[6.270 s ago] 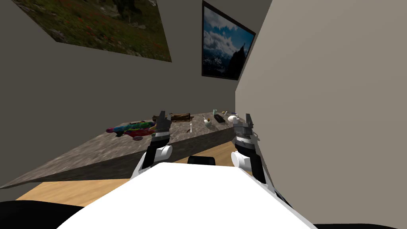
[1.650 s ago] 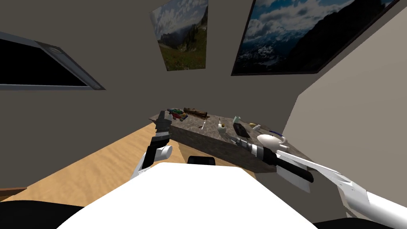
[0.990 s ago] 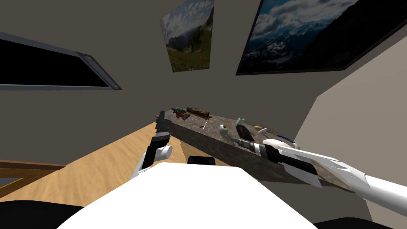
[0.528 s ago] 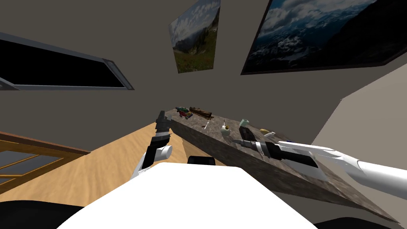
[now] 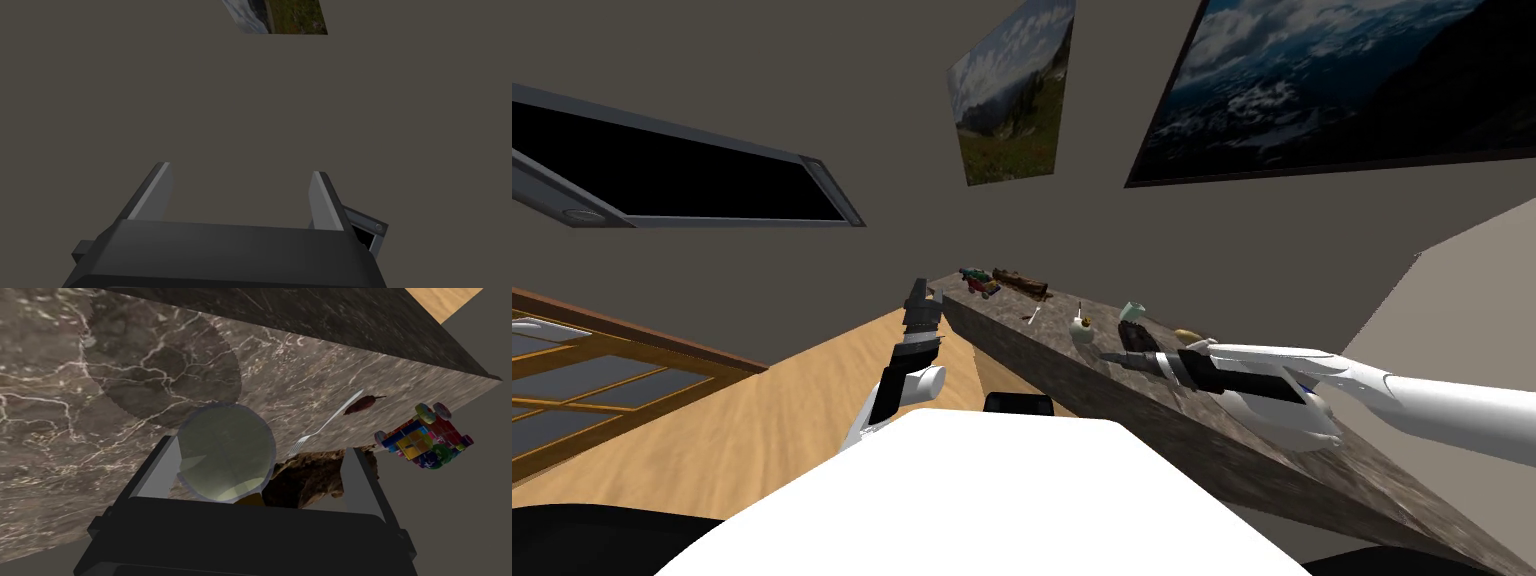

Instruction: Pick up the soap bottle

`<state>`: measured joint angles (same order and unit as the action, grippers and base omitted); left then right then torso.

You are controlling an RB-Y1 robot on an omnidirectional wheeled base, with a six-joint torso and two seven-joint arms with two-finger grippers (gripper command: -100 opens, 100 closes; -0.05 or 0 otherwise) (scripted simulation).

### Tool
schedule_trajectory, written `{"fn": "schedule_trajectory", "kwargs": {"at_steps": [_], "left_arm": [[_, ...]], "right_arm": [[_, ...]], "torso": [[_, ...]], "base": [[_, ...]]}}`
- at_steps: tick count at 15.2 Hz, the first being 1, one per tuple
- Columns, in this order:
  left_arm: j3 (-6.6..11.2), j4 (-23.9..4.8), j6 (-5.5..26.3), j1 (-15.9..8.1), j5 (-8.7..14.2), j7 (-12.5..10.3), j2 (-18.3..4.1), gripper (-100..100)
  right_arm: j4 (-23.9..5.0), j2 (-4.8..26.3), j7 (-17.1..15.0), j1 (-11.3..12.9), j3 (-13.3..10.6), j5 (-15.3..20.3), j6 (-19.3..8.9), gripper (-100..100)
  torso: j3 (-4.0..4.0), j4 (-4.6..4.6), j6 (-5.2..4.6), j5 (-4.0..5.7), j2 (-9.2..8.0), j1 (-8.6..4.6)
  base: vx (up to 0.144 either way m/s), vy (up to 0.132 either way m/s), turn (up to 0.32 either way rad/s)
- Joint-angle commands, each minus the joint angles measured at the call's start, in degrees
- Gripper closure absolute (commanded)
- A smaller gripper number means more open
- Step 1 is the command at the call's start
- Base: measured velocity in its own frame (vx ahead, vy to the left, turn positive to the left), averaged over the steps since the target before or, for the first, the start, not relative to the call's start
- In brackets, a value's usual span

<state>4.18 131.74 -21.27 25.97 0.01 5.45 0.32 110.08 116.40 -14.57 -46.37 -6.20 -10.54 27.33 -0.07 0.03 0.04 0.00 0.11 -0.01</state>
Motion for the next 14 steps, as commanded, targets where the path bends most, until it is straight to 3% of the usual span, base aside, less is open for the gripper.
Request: {"fn": "schedule_trajectory", "kwargs": {"at_steps": [1,14], "left_arm": [[0.00,0.00,0.00,0.00,0.00,0.00,0.00,0],[0.00,0.00,0.00,0.00,0.00,0.00,0.00,0]], "right_arm": [[-0.98,2.86,-0.10,0.56,-1.31,-0.72,0.45,-100],[-4.62,19.37,-1.84,-1.50,-2.15,-1.49,1.33,-100]], "torso": [[0.00,0.00,0.00,0.00,0.00,0.00],[0.01,-0.01,-0.01,0.01,-0.02,-0.04]], "base": [[-0.016,-0.026,0.269],[-0.016,-0.024,0.125]]}}
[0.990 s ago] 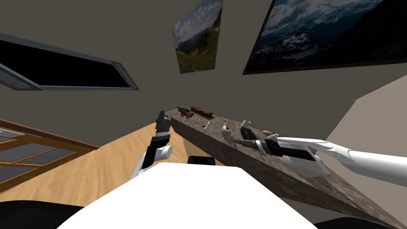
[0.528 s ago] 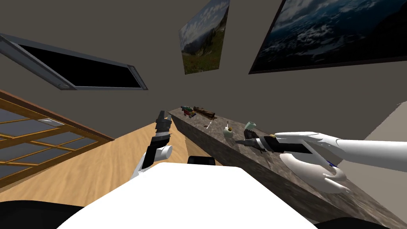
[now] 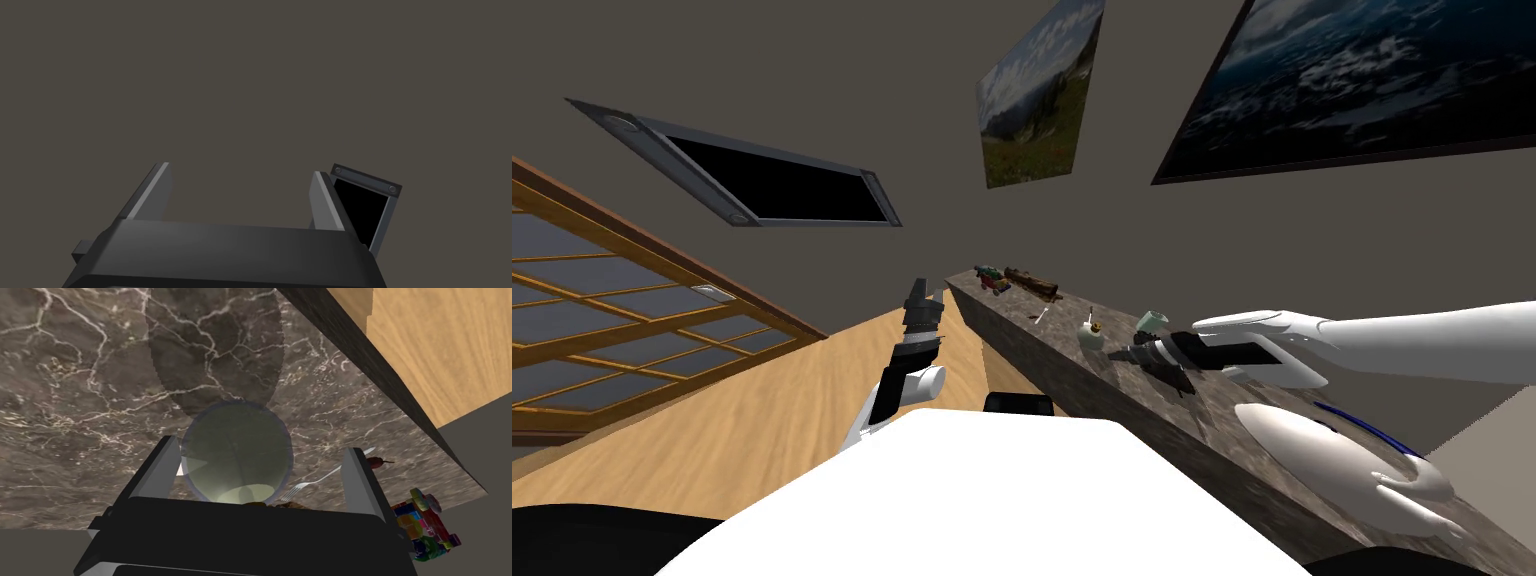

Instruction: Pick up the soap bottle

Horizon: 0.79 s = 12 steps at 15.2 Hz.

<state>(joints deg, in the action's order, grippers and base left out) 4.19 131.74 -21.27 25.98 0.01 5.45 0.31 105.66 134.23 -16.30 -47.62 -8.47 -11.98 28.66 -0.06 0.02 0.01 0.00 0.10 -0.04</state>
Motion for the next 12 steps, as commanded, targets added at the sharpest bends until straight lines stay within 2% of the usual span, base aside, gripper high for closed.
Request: {"fn": "schedule_trajectory", "kwargs": {"at_steps": [1,2,4,5,6,11,12], "left_arm": [[0.00,0.00,0.00,0.00,0.00,0.00,0.00,0],[0.00,0.00,0.00,0.00,0.00,0.00,0.00,0],[0.00,0.00,0.00,0.00,0.00,0.00,0.00,0],[0.00,0.00,0.00,0.00,0.00,0.00,0.00,0],[0.00,0.00,0.00,0.01,0.00,0.00,0.00,0],[0.00,0.00,0.00,0.00,0.00,0.00,0.00,0],[0.00,0.00,0.00,0.00,0.00,0.00,0.00,0]], "right_arm": [[-0.19,2.25,-0.11,-0.24,0.12,-0.05,0.01,-100],[-1.31,3.99,-0.65,-0.88,-0.14,-0.28,0.27,-100],[-1.31,6.58,-0.65,-0.88,-0.14,-0.28,0.27,-100],[-1.31,6.80,-0.65,-0.88,-0.14,-0.28,0.27,-100],[-2.38,8.81,-1.15,-1.48,-0.38,-0.51,0.52,-100],[-3.39,15.06,-1.63,-2.04,-0.61,-0.72,0.76,-100],[-3.39,15.21,-1.63,-2.04,-0.61,-0.72,0.76,-100]], "torso": [[0.00,0.00,0.00,0.00,0.00,0.00],[0.00,0.00,-0.03,0.00,0.01,0.02],[0.00,0.00,0.02,-0.01,0.00,0.01],[0.00,0.00,-0.01,0.00,0.00,0.01],[0.00,-0.01,-0.04,0.00,0.00,0.02],[0.01,0.00,0.01,0.00,-0.02,0.00],[0.01,-0.01,-0.01,0.00,-0.02,0.01]], "base": [[-0.008,-0.014,0.020],[-0.017,-0.017,0.182],[-0.019,-0.025,0.143],[-0.007,-0.014,-0.010],[-0.010,-0.010,0.161],[-0.019,-0.024,0.136],[-0.009,-0.012,0.013]]}}
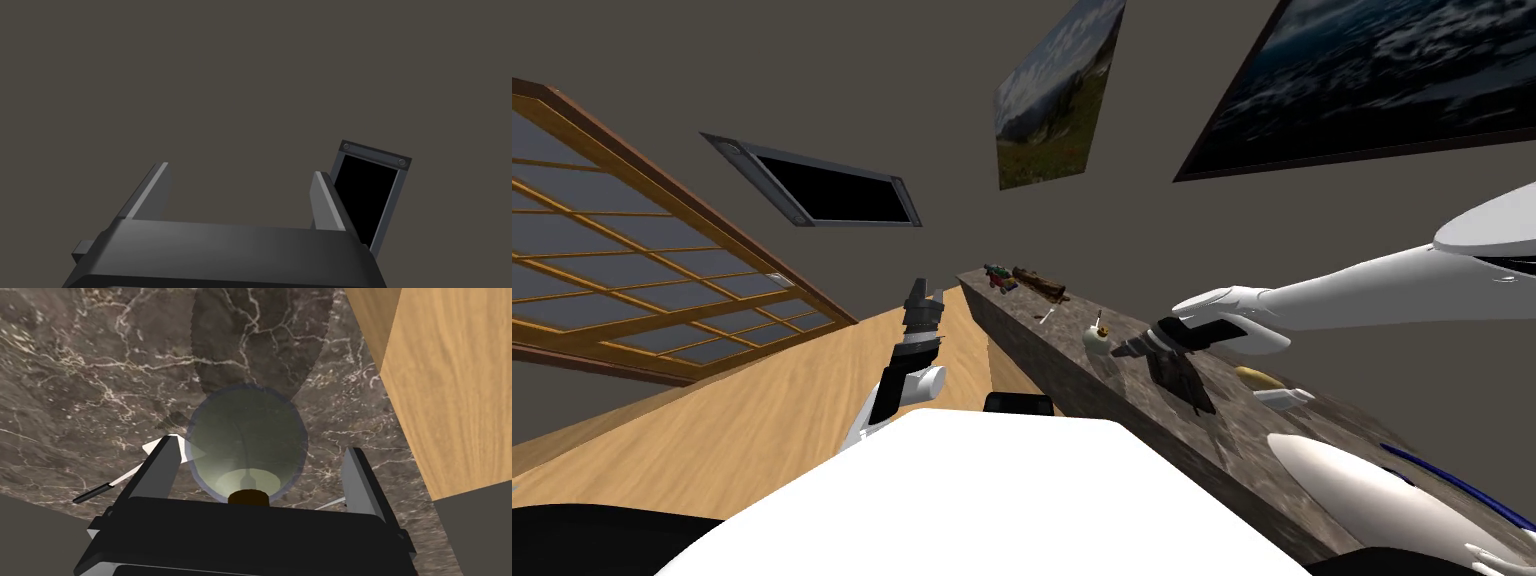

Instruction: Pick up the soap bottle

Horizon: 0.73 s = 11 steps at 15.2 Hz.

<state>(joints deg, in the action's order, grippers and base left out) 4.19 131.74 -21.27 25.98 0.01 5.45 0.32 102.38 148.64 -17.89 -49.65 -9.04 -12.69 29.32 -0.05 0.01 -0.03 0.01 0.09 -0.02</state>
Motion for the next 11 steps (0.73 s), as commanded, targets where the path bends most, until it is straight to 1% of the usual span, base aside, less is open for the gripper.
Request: {"fn": "schedule_trajectory", "kwargs": {"at_steps": [1,3,4,5,6,7,8,9,10,11], "left_arm": [[0.00,0.00,0.00,0.00,0.00,0.00,0.00,0],[0.00,0.00,0.00,-0.01,0.00,0.00,0.00,0],[0.00,0.00,0.00,0.00,0.00,0.00,0.00,0],[0.00,0.00,0.00,-0.01,0.00,0.00,0.00,0],[0.00,0.00,0.00,-0.01,0.00,0.00,0.00,0],[0.00,0.00,0.00,0.00,0.00,0.00,0.00,0],[0.00,0.00,0.00,-0.01,0.00,0.00,0.00,0],[0.00,0.00,0.00,-0.01,0.00,0.00,0.00,0],[0.00,0.00,0.00,0.00,0.00,0.00,0.00,0],[0.00,0.00,0.00,0.00,0.00,0.00,0.00,0]], "right_arm": [[-1.05,2.86,-0.49,-0.55,-0.26,-0.21,0.31,-100],[-1.05,4.62,-0.49,-0.55,-0.26,-0.21,0.31,-100],[-1.92,6.29,-0.90,-1.04,-0.45,-0.39,0.51,-100],[-1.92,7.51,-0.90,-1.04,-0.45,-0.39,0.51,-100],[-1.92,8.14,-0.90,-1.04,-0.45,-0.39,0.51,-100],[-2.72,9.91,-1.28,-1.48,-0.63,-0.55,0.69,-100],[-2.72,11.13,-1.28,-1.48,-0.63,-0.55,0.69,-100],[-2.72,11.36,-1.28,-1.48,-0.63,-0.55,0.69,-100],[-3.43,13.33,-1.62,-1.88,-0.79,-0.70,0.85,-100],[-3.43,14.24,-1.62,-1.88,-0.79,-0.70,0.85,-100]], "torso": [[0.00,0.00,0.00,0.00,0.00,0.00],[-0.01,0.01,0.04,-0.01,0.01,0.01],[-0.01,0.00,0.02,-0.01,0.01,0.01],[-0.01,0.01,0.05,-0.01,0.00,0.01],[-0.01,0.01,0.04,-0.01,0.00,0.00],[0.00,0.00,0.01,0.00,0.00,0.00],[-0.01,0.01,0.04,-0.01,0.00,0.01],[-0.01,0.01,0.04,-0.01,0.01,0.01],[-0.01,0.00,0.00,0.00,0.01,0.01],[-0.01,0.01,0.03,-0.01,0.01,0.02]], "base": [[-0.012,-0.012,0.142],[-0.016,-0.019,0.120],[-0.016,-0.020,0.155],[-0.019,-0.025,0.164],[-0.015,-0.020,0.059],[-0.015,-0.017,0.136],[-0.016,-0.020,0.150],[-0.012,-0.016,0.047],[-0.014,-0.014,0.097],[-0.015,-0.017,0.117]]}}
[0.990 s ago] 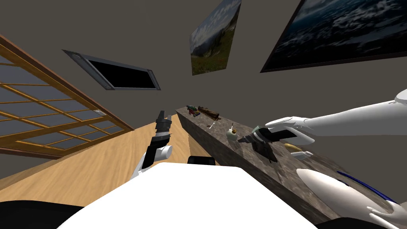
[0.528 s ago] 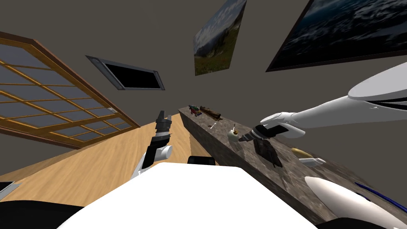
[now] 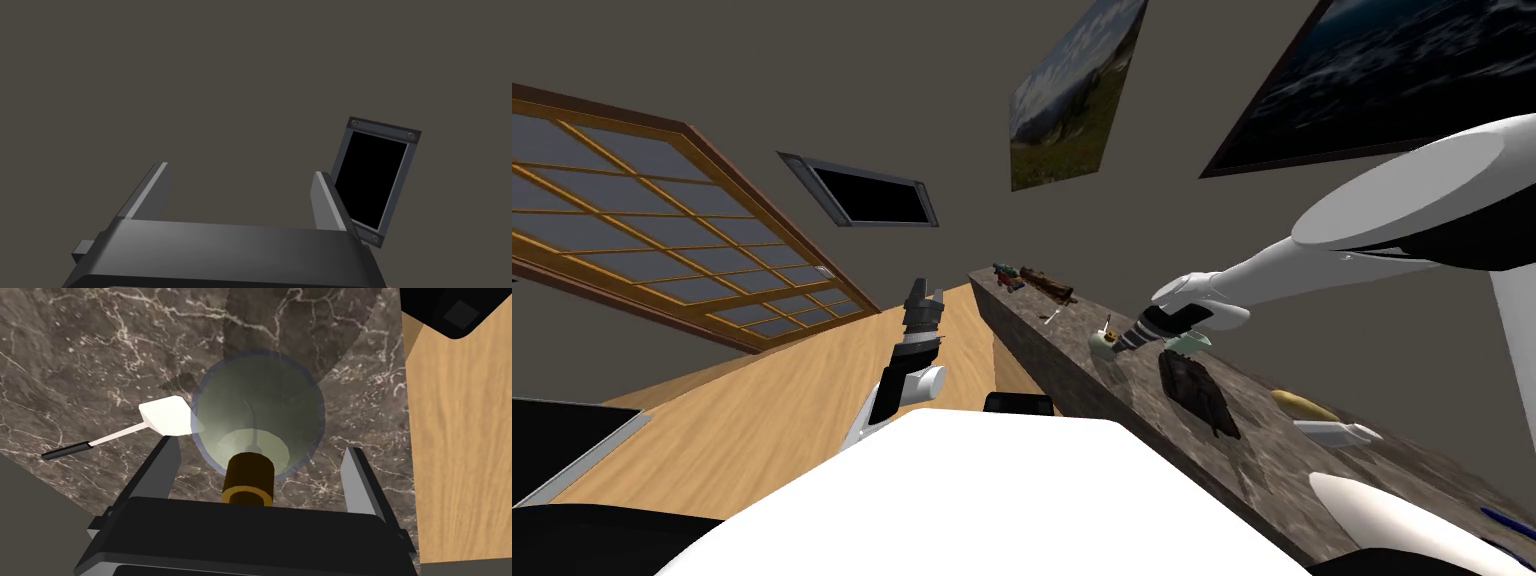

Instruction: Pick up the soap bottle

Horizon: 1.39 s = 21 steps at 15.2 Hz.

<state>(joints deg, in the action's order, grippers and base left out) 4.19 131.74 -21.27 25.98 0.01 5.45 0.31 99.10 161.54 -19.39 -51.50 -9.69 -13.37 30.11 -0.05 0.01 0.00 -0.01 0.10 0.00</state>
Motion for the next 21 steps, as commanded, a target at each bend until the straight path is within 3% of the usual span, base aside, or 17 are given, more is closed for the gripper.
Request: {"fn": "schedule_trajectory", "kwargs": {"at_steps": [1,8,9,10,13,14,15,19,21], "left_arm": [[0.00,0.00,0.00,0.00,0.00,0.00,0.00,0],[0.00,0.00,0.00,0.00,0.00,0.00,0.00,0],[0.00,0.00,0.00,0.00,0.00,0.00,0.00,0],[0.00,0.00,0.00,0.00,0.00,0.00,0.00,0],[0.00,0.00,0.00,0.00,0.00,0.00,0.00,0],[0.00,0.00,0.00,0.00,0.00,0.00,0.00,0],[0.00,0.00,0.00,0.01,0.00,0.00,0.00,0],[0.00,0.00,0.00,0.01,0.00,0.00,0.00,0],[0.00,0.00,0.00,0.01,0.00,0.00,0.00,0]], "right_arm": [[-0.77,2.86,-0.41,-0.38,-0.28,-0.16,0.19,-100],[-2.26,9.99,-1.12,-1.22,-0.62,-0.46,0.51,-100],[-1.96,8.93,-1.04,-1.02,-0.54,-0.43,0.47,-100],[-2.01,8.53,-0.76,-3.00,0.52,-0.70,-1.33,-100],[-2.03,7.91,-0.44,-4.96,1.57,-0.97,-3.12,-100],[-1.83,8.26,-0.66,-3.92,1.05,-0.86,-2.23,-100],[-1.83,8.20,-0.60,-4.10,1.15,-0.88,-2.50,100],[-1.86,8.20,-0.60,-4.07,1.12,-0.88,-2.56,100],[-2.00,8.77,-0.88,-2.22,0.09,-0.60,-0.62,100]], "torso": [[0.00,0.00,0.00,0.00,0.00,0.00],[0.01,0.00,-0.01,0.00,-0.01,0.00],[0.00,0.00,-0.01,0.00,0.00,0.00],[0.00,-0.01,-0.04,0.01,0.00,-0.01],[-0.01,0.01,-0.04,0.03,0.02,-0.03],[-0.02,0.01,-0.04,0.03,0.03,-0.04],[-0.01,0.00,-0.05,0.02,0.02,-0.03],[-0.01,0.01,-0.04,0.03,0.02,0.01],[0.01,-0.02,-0.06,0.00,0.00,0.04]], "base": [[-0.020,-0.020,0.145],[-0.015,-0.017,0.101],[-0.006,-0.010,0.040],[-0.002,-0.005,0.043],[-0.001,-0.006,0.045],[-0.001,-0.005,0.015],[0.000,0.000,0.000],[0.000,0.000,0.000],[0.001,0.006,-0.053]]}}
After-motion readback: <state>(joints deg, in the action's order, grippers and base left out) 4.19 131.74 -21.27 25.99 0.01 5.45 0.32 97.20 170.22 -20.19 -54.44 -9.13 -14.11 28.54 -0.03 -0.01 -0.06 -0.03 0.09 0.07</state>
